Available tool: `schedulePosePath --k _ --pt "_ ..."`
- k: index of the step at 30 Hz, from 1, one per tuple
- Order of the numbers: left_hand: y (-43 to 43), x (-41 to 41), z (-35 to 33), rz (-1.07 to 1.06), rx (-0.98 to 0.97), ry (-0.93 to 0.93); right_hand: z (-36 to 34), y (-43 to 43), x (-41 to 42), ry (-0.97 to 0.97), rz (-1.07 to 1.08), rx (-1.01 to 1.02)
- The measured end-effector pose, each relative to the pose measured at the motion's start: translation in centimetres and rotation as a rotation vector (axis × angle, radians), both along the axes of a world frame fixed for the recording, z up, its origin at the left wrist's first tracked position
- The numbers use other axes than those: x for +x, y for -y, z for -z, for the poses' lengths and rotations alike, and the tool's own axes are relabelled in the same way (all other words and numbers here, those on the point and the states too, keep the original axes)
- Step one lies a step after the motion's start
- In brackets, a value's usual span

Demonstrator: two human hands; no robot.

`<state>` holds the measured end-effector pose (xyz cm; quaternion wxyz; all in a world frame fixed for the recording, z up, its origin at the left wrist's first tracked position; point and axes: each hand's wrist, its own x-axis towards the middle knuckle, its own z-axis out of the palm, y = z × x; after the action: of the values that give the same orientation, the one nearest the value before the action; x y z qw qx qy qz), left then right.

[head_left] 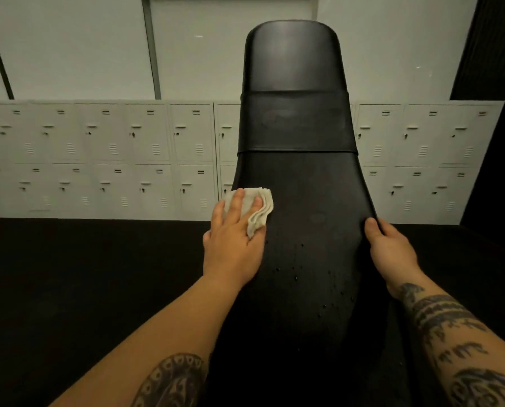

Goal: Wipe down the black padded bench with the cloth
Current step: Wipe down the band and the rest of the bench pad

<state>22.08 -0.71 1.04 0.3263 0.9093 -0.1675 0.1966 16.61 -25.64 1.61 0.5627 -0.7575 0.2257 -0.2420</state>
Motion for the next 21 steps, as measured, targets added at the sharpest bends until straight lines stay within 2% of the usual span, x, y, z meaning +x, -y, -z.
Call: schedulePosePath --k 7,14,18,21 --pt "-2.2 -3.4 4.9 0.017 -0.048 -0.014 0.3 0.2 0.1 -0.006 -0.014 -0.026" --pt "0.5 -1.1 2.6 -0.141 0.236 0.042 0.7 0.2 0.4 -0.001 0.022 -0.058" --pt "2.7 1.3 -0.2 -0.133 0.271 0.061 0.9 -0.1 0.3 -0.009 0.045 -0.073" --pt "2.3 1.0 0.3 -0.118 0.294 0.090 1.1 -0.4 0.1 -0.006 0.060 -0.113"
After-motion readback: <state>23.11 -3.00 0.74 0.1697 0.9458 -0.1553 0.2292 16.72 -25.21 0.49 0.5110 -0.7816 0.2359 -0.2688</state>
